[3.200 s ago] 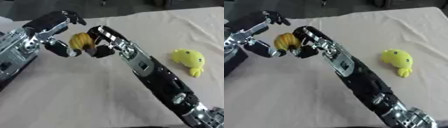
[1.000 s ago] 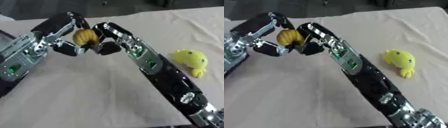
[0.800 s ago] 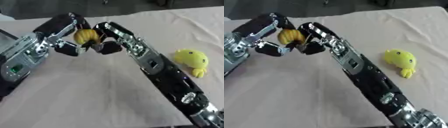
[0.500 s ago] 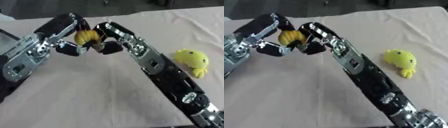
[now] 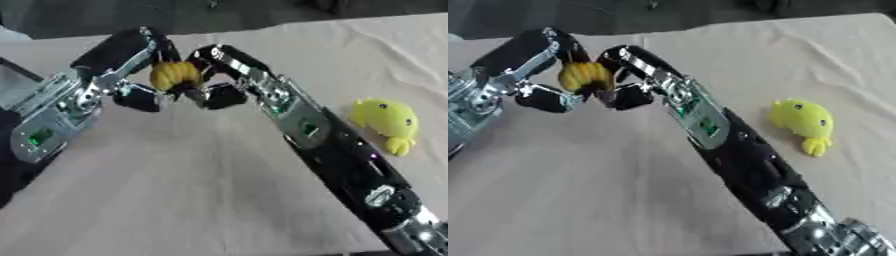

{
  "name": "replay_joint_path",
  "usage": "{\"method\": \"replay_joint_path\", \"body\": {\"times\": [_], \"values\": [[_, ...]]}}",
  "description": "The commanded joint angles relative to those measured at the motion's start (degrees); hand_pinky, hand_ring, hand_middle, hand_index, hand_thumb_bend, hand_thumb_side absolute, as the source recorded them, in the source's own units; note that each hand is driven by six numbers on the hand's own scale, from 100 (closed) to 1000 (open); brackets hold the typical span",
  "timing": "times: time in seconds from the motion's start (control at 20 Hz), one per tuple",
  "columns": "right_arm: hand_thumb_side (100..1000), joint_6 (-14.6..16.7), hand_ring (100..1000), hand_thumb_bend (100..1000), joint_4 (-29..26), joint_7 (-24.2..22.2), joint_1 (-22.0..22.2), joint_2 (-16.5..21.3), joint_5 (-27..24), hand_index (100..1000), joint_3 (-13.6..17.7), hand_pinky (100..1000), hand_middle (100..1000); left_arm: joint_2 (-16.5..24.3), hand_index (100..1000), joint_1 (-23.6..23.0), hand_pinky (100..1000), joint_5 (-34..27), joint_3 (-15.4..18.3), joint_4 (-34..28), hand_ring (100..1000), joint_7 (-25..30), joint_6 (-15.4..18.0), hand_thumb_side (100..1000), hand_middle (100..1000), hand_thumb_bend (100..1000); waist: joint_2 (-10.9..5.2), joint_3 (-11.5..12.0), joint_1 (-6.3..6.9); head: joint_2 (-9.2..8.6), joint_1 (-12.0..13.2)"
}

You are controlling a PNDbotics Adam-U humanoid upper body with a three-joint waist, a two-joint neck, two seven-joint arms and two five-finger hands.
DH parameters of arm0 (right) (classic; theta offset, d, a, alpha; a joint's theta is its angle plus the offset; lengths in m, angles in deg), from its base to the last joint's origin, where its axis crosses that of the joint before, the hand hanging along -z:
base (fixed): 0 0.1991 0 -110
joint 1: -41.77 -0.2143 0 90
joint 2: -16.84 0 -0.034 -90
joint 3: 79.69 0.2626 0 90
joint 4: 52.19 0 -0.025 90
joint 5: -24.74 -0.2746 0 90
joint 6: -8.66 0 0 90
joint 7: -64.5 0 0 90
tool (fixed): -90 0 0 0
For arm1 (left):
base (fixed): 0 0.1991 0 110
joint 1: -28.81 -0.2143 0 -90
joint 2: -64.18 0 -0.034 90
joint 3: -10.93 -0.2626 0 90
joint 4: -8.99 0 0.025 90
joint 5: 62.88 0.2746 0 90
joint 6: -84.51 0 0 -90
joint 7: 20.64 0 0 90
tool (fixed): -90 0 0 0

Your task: Pick up the objects with one hand, pass them to the other hand, and then place them into the box on the other side of the table.

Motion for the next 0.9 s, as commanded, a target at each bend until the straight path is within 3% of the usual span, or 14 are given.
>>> {"method": "replay_joint_path", "body": {"times": [0.05,0.4,0.9], "values": [[100,1.81,843,330,-1.35,-2.5,-0.95,0.57,2.76,840,0.36,768,783,0.87,460,0.83,653,-0.03,1.26,0.22,498,-0.53,-0.05,100,419,253,-1.03,-0.01,-0.01,-0.78,0.23],[100,3.72,870,348,-1.44,-4.52,-0.71,0.72,7.74,880,1.24,791,818,1.2,461,0.54,653,-0.51,1.49,0.86,497,-0.31,-0.23,100,421,264,-1.08,-0.08,-0.06,-0.88,0.48],[100,-2.1,886,356,-1.21,0.36,-0.54,1.03,10.36,896,1.41,800,833,4.97,457,-1.13,652,-2.04,1.34,-1.4,498,2.34,-1.31,100,416,273,-1.1,0.03,0.03,-1.11,0.59]]}}
